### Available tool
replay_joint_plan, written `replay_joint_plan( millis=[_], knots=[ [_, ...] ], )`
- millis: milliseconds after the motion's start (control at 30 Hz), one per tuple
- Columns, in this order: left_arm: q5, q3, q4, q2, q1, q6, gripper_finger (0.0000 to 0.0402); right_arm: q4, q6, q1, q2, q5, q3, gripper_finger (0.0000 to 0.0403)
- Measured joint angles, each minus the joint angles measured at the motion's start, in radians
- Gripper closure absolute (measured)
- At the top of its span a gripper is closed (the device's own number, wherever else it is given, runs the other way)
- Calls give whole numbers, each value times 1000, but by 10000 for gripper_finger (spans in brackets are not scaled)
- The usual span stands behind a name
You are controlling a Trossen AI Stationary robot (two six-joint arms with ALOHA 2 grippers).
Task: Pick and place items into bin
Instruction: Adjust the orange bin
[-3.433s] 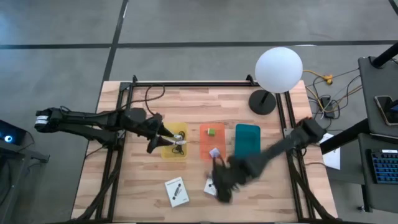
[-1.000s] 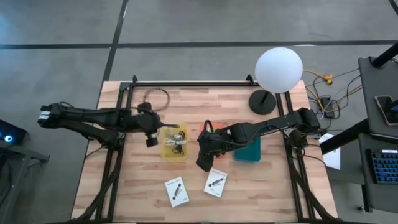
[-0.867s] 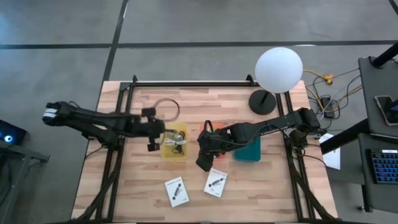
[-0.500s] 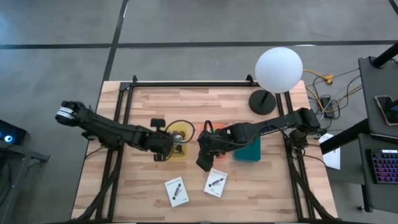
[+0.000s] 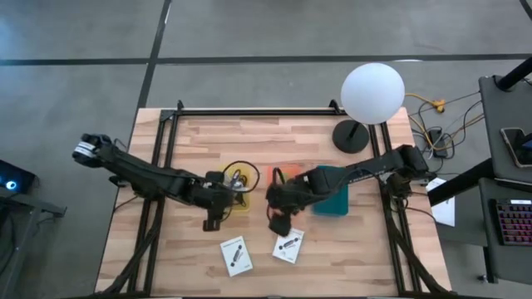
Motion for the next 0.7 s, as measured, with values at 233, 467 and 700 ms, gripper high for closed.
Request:
replay_joint_plan(
  millis=[233, 467, 700],
  knots=[
    [212, -39, 197, -39, -10, -37, 203, -3, -245, 157, 1, -37, -128, 165],
    [232, -65, 375, 24, -10, 11, 221, 33, 30, 251, 3, -34, -197, 173],
    [261, -54, 559, 170, 0, 82, 325, 233, 553, 285, 5, -34, -347, 206]
  ],
)
